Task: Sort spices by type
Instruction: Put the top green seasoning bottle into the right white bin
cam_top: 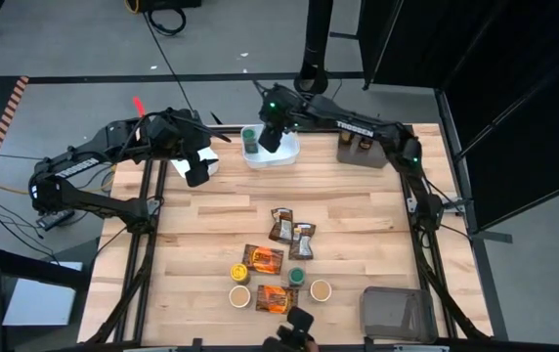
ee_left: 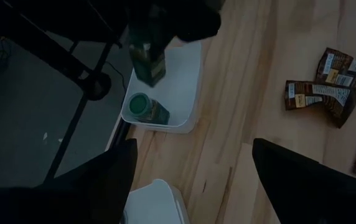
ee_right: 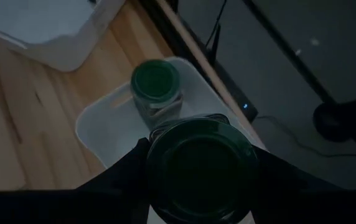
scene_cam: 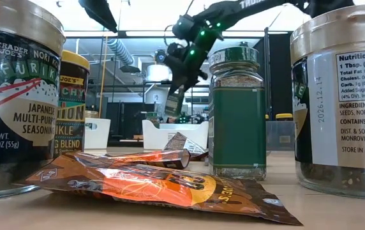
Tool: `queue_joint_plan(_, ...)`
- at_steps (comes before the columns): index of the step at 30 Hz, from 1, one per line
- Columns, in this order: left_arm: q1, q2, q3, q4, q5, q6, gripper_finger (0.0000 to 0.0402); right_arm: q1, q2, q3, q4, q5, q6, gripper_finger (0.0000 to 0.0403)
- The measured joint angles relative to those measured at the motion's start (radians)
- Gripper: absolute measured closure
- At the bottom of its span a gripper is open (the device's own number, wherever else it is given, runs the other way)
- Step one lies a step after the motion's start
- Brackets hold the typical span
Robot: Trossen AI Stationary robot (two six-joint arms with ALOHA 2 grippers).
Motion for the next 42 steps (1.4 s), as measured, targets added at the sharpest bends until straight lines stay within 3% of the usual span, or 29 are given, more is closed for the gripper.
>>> queue_joint_plan(17, 0.0, 0.0, 0.0, 0.0, 0.0, 0.0, 0.0076, -0.037, 0.156, 0.062, -0.041, -0.042, -0.016, 0.0197)
queue_joint_plan(42, 0.0, 0.0, 0.0, 0.001, 0.0, 0.003, 0.0076, -0.05, 0.192, 0.062, 0.028, -0.115, -0.015, 0.0197)
